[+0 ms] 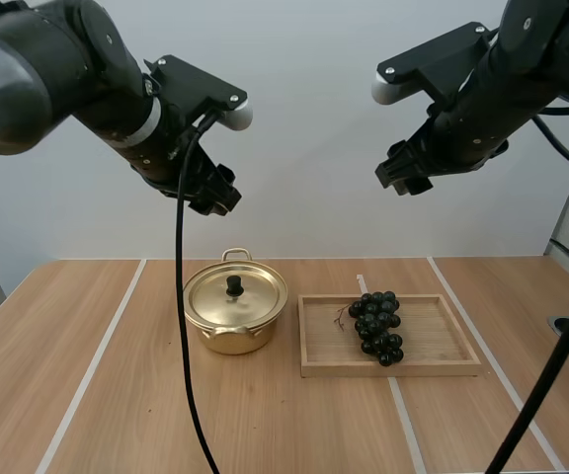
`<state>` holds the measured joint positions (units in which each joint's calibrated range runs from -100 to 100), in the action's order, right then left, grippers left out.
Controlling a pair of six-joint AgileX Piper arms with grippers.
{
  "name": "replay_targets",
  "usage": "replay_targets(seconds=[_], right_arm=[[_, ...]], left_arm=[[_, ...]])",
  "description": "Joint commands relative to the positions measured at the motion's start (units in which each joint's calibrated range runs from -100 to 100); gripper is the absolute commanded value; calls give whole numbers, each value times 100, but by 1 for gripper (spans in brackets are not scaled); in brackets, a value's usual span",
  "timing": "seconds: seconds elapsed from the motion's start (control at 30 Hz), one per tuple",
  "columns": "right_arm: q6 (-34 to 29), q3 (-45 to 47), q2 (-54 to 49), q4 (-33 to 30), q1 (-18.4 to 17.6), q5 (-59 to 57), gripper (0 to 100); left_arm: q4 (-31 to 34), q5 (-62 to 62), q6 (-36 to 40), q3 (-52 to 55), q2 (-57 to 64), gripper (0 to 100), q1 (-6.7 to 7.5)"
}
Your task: Open the pot, put the grape inside, and close it
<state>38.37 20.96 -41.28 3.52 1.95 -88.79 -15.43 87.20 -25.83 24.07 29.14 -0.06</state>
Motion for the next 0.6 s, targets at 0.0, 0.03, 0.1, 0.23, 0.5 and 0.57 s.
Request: replay_targets(seconds=[0.0,0.03,0.1,0.23,0.5,0.57], right_arm=[[-23,173,109,336,-9,-36,100],[-12,222,141,413,-9,-36,100],[-6,353,218,547,-9,-19,100],[-6,549,357,602,-9,198,100],[-6,674,622,709,-9,236,100],[-6,674,647,727,-9,236,100]], left_arm=[[-157,60,-2,-37,-379,100,8],[-172,60,-2,-37,-513,100,8],[-244,77,-68,-37,-774,100,8],[-271,77,-101,-37,-1217,100,8],[-253,-175,-125,-37,-1983,100,365],[-163,-455,29,-37,-2155,100,475]])
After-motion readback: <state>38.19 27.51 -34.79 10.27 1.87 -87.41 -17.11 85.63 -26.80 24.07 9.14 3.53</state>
